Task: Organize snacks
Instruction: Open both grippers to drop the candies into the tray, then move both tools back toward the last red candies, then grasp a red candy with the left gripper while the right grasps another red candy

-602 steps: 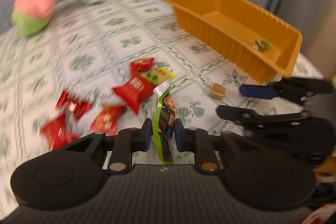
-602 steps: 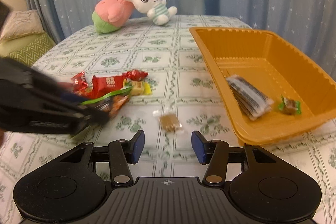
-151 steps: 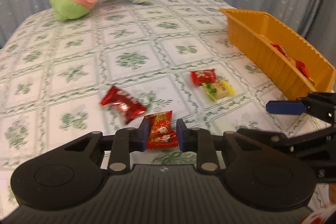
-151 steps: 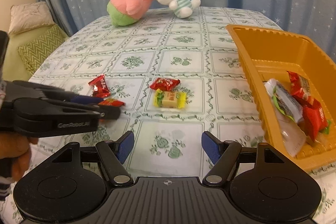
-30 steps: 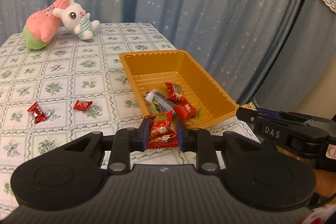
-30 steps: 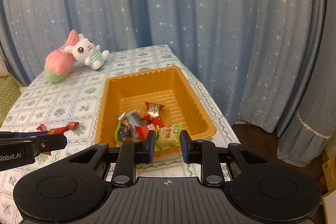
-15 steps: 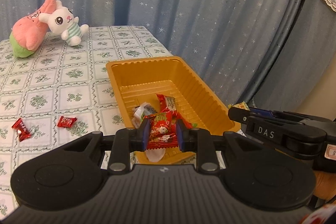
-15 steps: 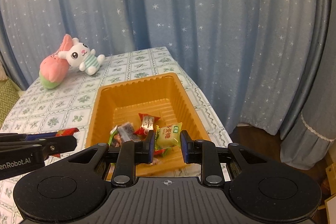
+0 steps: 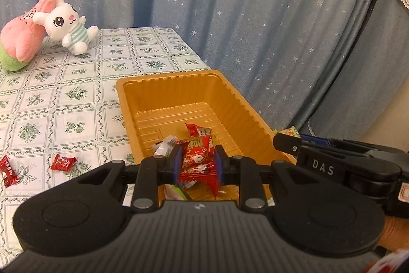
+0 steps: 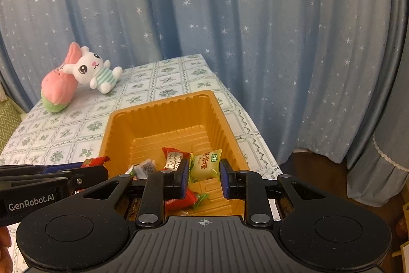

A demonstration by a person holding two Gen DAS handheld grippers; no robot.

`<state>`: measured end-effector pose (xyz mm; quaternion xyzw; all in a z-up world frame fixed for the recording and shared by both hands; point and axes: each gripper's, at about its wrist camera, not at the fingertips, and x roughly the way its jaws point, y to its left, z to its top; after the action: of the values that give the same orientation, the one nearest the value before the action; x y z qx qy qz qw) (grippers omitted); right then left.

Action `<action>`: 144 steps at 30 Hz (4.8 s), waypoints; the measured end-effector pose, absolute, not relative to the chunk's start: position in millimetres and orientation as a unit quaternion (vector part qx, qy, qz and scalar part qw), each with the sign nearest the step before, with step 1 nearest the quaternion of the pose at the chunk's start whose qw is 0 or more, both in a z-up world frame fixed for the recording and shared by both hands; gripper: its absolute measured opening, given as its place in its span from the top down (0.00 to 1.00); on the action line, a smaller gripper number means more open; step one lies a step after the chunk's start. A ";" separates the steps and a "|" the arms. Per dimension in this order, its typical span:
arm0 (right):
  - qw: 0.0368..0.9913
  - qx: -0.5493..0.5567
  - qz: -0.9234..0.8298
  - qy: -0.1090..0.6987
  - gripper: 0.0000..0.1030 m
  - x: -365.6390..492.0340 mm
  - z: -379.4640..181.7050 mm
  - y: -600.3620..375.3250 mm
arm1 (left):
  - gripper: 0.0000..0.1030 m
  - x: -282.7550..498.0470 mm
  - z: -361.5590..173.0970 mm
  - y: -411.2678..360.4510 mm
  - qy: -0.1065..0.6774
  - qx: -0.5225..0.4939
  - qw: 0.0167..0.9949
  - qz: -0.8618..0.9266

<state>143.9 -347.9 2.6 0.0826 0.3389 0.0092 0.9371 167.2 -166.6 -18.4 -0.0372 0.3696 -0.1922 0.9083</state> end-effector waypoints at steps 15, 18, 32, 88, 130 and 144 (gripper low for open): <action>0.933 0.098 0.010 0.345 0.75 144.9 -1.8 -351.9 | 0.62 150.0 -32.2 -147.4 0.370 -0.042 0.913 -0.167; 0.933 0.101 0.013 0.345 0.75 145.1 -0.4 -350.2 | 0.62 142.4 -29.5 -134.9 0.368 -0.055 0.915 -0.157; 0.917 0.191 0.034 0.348 0.36 149.5 -4.7 -359.3 | 0.57 116.7 -21.5 -93.7 0.366 -0.069 0.920 -0.121; 0.915 0.103 0.100 0.376 0.36 50.3 20.9 -222.8 | 0.36 28.1 6.3 32.0 0.359 -0.081 0.930 -0.019; 0.904 -0.102 0.188 0.370 0.46 219.2 -93.4 -89.3 | 0.52 180.9 -100.7 94.7 0.398 -0.036 0.915 -0.047; 0.905 -0.092 0.187 0.369 0.82 236.3 -110.0 -79.0 | 0.52 190.1 -106.7 91.0 0.396 -0.050 0.915 -0.064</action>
<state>236.3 -79.0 -110.0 -0.0921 0.3695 0.1873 0.9055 190.1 91.0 -106.7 -0.0501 0.3956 -0.0644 0.9148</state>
